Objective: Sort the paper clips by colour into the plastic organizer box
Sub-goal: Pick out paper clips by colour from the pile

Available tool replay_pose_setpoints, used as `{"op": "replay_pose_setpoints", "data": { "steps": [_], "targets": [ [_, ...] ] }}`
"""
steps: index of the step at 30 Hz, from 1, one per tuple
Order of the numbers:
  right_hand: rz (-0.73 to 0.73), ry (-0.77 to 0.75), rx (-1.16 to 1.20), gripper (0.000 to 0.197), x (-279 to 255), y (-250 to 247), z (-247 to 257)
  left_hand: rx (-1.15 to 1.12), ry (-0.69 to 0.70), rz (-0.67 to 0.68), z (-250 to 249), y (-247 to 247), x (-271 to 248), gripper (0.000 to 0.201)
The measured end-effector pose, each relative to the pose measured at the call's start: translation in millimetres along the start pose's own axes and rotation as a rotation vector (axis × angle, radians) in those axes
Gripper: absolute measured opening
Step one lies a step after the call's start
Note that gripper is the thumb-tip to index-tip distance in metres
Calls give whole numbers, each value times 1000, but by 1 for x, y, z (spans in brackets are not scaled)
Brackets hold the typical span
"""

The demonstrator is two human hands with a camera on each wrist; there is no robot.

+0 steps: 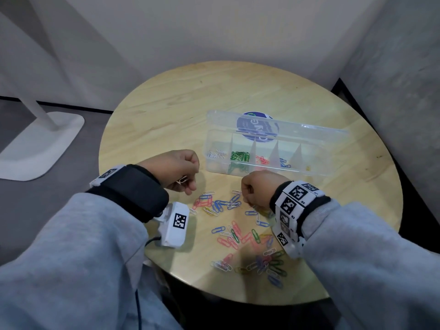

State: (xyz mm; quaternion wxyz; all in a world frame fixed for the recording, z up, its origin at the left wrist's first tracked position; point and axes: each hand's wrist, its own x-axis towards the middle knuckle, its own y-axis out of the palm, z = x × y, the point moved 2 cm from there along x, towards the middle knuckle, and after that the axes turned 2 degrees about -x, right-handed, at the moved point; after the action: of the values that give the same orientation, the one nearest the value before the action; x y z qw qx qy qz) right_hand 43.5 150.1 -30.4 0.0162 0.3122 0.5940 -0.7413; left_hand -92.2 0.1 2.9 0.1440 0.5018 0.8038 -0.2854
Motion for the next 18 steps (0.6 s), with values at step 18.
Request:
{"op": "replay_pose_setpoints", "data": {
  "steps": [18],
  "targets": [
    [-19, -12, 43, 24, 3, 4, 18, 808, -69, 110, 30, 24, 9, 17]
  ]
}}
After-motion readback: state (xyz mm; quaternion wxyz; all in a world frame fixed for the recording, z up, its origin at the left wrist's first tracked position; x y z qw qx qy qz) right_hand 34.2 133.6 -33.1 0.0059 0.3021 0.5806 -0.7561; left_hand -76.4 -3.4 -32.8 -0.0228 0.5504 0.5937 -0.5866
